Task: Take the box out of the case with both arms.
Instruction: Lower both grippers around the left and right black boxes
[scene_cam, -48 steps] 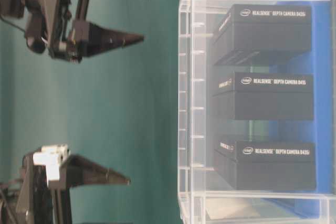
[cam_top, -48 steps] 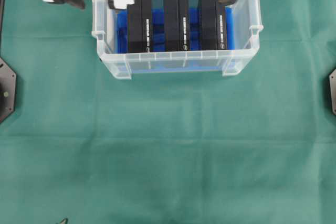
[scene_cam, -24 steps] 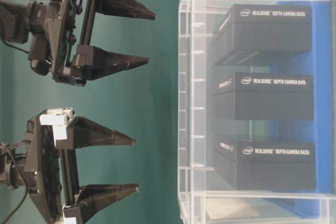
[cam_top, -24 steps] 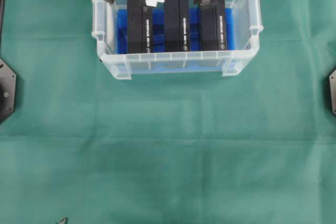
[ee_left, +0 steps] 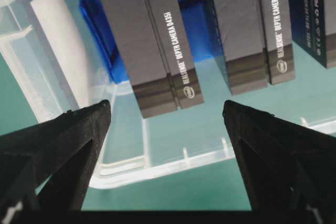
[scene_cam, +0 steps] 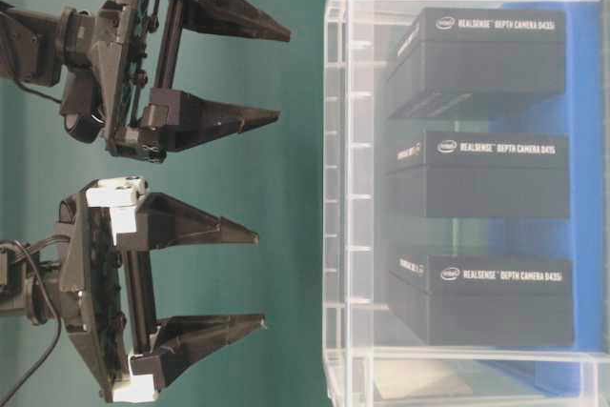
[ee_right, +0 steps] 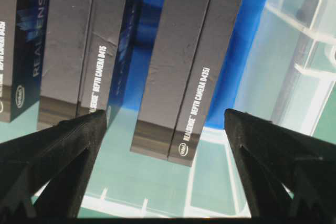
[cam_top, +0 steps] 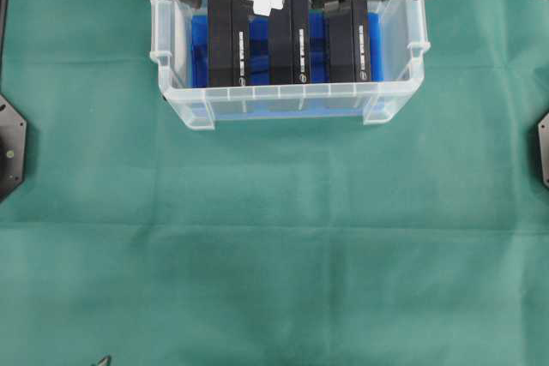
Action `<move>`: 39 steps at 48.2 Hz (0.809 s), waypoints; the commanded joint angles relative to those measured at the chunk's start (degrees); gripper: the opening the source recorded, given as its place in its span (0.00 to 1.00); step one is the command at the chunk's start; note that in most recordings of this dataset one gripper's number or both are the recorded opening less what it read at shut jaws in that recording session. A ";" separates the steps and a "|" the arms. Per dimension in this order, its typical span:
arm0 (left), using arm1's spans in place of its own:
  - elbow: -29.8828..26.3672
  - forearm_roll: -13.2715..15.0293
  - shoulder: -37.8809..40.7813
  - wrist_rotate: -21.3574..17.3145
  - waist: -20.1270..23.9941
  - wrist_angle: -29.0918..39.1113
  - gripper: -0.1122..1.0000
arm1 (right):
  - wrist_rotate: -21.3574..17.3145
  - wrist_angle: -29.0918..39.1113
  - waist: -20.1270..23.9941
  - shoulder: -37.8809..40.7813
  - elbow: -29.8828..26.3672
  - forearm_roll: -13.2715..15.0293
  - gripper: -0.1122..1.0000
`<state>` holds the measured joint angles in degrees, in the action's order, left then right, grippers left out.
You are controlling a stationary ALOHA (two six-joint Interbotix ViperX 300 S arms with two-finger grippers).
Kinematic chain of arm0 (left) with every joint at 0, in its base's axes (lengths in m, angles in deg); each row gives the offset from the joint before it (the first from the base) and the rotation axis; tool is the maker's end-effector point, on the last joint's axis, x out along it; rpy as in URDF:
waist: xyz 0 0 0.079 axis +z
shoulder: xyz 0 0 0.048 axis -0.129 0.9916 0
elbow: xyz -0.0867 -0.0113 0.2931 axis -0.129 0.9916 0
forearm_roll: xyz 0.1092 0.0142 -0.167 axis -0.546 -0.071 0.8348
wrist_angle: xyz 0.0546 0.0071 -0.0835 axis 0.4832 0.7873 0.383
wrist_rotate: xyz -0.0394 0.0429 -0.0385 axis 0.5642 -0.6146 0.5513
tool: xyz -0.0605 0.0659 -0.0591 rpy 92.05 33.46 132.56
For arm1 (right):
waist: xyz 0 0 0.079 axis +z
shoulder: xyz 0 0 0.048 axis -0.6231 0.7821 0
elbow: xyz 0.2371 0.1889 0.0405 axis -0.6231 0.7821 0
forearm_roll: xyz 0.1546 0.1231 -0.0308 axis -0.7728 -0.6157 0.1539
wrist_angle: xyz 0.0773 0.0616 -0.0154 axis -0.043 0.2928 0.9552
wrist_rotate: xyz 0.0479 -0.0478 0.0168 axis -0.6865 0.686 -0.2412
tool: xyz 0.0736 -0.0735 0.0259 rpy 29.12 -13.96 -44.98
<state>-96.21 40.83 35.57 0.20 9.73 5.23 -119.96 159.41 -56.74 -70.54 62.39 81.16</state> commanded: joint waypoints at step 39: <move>0.35 -1.76 -0.97 2.99 -0.09 -0.18 0.85 | -0.18 -0.35 0.09 -0.26 -1.58 0.26 0.97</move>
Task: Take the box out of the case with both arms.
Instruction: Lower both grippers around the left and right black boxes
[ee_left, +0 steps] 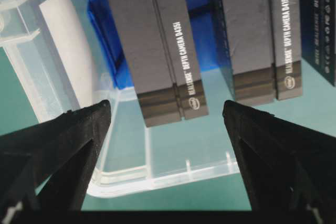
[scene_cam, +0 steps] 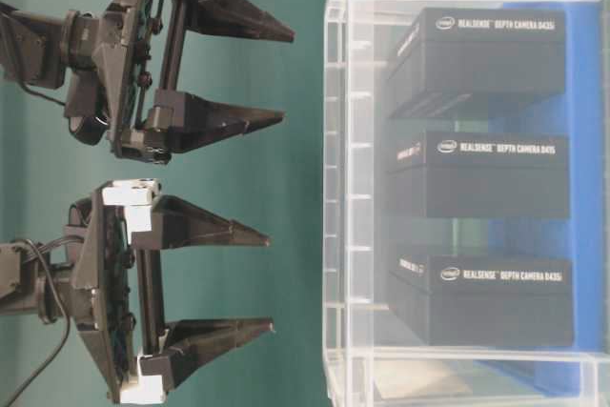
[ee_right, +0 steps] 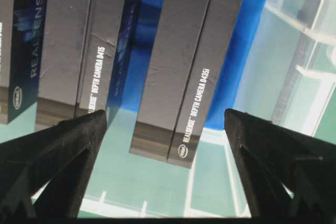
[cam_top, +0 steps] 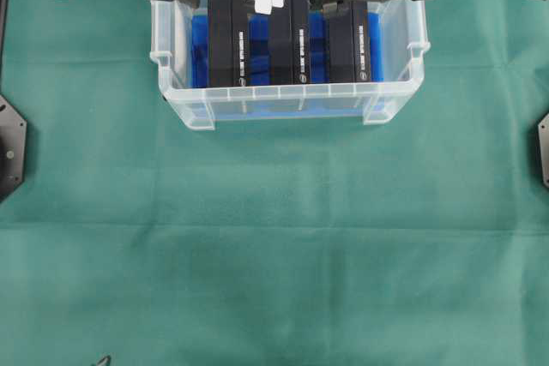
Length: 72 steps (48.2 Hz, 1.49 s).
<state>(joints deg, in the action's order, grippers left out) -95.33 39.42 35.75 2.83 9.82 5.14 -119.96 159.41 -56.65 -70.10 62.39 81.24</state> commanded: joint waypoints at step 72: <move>0.70 -0.44 -1.58 1.32 -0.18 -1.14 0.85 | -0.97 -0.35 0.26 -0.70 -0.44 0.35 0.97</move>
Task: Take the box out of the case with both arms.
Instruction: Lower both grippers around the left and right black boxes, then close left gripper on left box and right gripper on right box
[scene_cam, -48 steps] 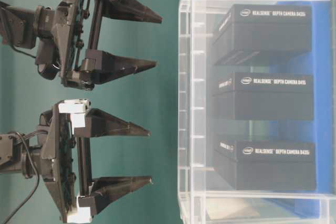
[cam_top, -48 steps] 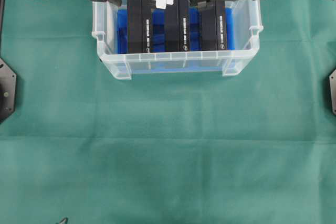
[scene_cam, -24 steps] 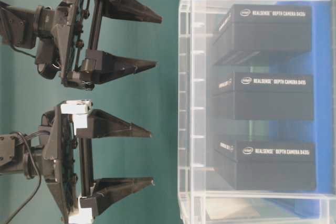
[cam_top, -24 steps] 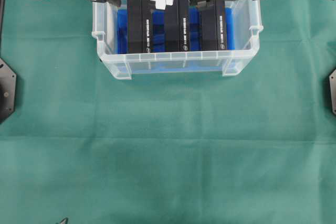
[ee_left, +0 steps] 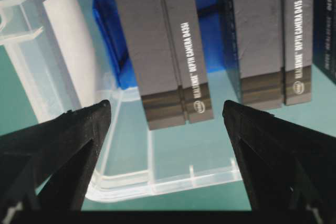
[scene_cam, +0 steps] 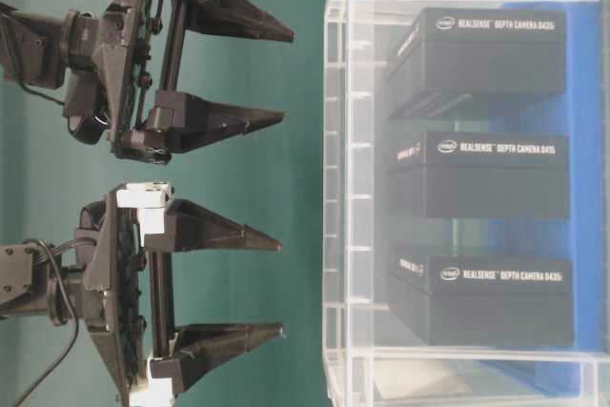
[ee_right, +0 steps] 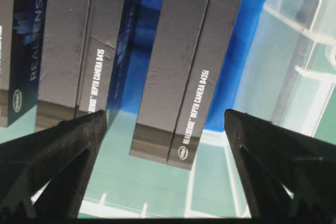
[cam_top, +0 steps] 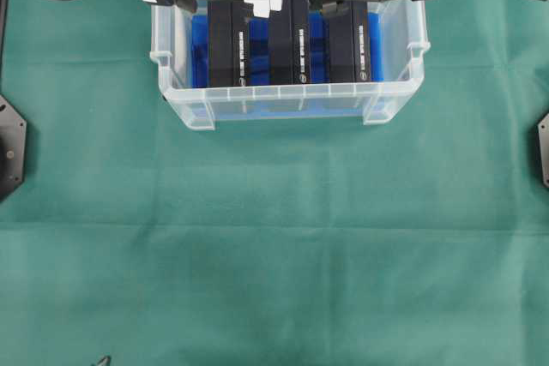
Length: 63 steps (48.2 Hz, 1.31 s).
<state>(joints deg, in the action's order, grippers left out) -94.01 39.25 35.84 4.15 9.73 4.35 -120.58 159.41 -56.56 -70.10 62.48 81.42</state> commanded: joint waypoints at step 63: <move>17.23 -2.55 1.14 3.78 1.05 -20.39 0.85 | -1.76 -14.68 -0.70 4.04 13.01 2.64 0.97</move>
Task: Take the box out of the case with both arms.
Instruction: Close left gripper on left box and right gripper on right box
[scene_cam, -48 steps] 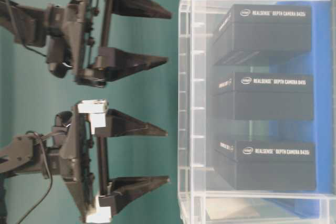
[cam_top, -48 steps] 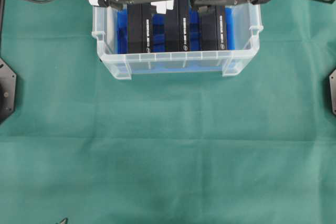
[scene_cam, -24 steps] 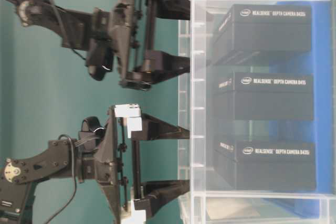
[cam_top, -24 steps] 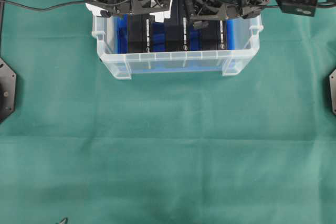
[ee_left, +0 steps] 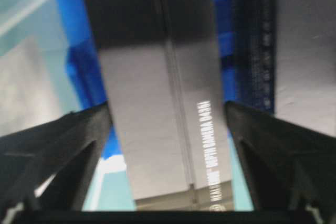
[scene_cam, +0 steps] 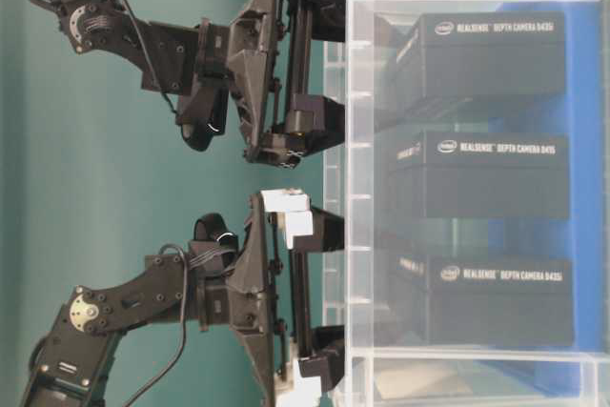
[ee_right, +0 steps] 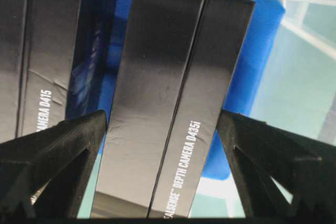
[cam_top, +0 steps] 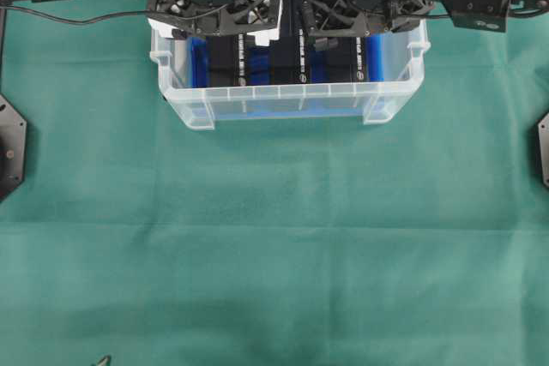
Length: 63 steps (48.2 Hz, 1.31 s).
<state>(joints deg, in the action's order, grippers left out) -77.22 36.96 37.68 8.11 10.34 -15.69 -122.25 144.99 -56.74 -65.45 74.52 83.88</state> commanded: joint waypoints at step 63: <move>4.04 1.85 -2.90 -0.70 0.09 0.44 0.67 | -0.79 2.11 -0.18 -1.41 2.72 1.23 0.69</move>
<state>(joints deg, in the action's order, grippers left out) -74.32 38.54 36.36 7.58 10.25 -16.75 -123.48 146.49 -56.30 -65.71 76.63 84.50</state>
